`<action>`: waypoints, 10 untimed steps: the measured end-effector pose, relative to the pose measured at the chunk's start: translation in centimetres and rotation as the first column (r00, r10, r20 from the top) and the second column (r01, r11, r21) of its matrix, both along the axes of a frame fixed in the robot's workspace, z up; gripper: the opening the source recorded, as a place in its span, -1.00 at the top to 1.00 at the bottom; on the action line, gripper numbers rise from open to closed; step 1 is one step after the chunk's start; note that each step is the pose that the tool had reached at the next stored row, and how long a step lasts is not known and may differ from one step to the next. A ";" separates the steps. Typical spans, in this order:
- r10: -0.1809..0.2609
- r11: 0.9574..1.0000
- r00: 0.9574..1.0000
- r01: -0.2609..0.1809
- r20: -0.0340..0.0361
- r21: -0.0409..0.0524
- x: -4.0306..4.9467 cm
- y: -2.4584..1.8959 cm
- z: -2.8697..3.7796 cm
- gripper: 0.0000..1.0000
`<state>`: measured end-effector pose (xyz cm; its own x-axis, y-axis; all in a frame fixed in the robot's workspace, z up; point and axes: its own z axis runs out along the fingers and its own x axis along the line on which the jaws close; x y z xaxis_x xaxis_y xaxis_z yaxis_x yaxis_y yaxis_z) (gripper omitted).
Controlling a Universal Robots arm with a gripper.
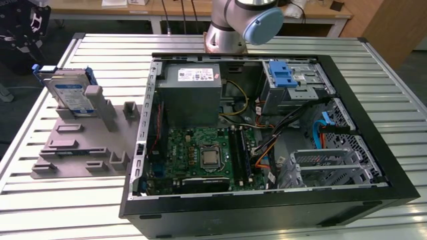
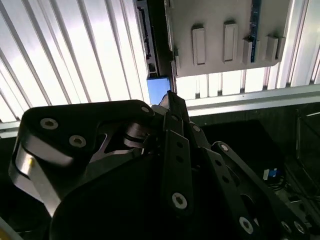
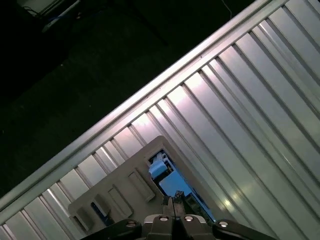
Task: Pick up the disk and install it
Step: 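Pick up the disk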
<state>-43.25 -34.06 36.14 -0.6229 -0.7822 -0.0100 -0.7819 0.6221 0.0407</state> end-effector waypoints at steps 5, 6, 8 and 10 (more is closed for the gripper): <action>0.058 0.998 0.998 -0.058 0.000 0.000 0.00 0.00 -0.01 0.79; 0.070 0.998 0.998 -0.070 0.001 0.000 0.00 0.00 -0.01 0.79; 0.091 0.996 0.996 -0.091 0.001 0.000 0.00 0.00 -0.01 0.79; 0.112 0.994 0.994 -0.112 0.002 0.000 0.00 0.00 -0.01 0.79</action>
<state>-43.25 -34.06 36.13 -0.5312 -0.8472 -0.0111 -0.8468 0.5305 0.0390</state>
